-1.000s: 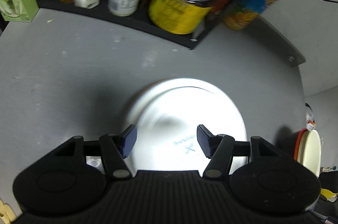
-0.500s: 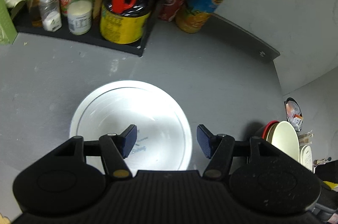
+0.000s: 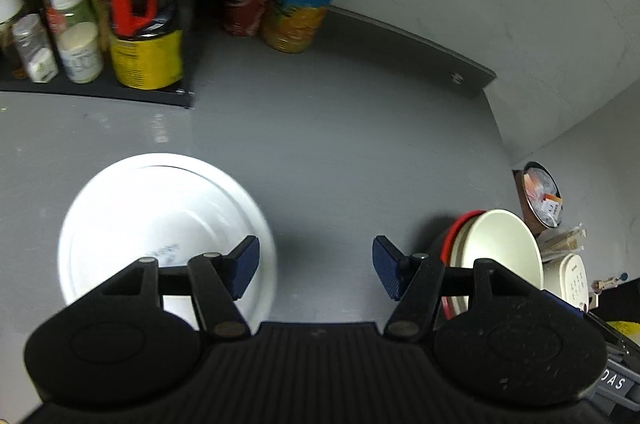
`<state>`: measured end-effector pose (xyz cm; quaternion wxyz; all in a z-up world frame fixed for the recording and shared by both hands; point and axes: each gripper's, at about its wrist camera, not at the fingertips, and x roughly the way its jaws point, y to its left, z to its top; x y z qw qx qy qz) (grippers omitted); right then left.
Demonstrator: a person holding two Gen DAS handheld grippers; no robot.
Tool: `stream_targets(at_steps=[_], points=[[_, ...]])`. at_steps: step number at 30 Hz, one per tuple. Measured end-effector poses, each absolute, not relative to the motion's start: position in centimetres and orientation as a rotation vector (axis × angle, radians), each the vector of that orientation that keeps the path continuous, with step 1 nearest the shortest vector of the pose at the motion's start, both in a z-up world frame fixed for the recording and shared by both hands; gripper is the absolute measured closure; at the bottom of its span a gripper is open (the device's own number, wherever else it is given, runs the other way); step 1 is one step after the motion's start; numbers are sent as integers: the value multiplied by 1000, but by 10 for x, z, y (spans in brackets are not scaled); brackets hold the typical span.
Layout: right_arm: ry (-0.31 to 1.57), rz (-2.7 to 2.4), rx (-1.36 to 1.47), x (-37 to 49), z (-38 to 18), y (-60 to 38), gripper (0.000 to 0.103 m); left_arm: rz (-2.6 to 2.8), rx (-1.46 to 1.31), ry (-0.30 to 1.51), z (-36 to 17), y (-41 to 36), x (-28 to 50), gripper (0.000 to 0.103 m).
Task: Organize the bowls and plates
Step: 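Move both open grippers to the rim of the red-rimmed bowl stack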
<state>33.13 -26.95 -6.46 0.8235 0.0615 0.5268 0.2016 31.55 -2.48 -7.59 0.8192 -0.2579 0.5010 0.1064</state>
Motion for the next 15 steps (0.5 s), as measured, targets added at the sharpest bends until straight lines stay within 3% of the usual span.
stream_targets(at_steps=[15], points=[[1151,314,194,344,-82,-356,20,129,-526,1105,-96,-111,362,42]])
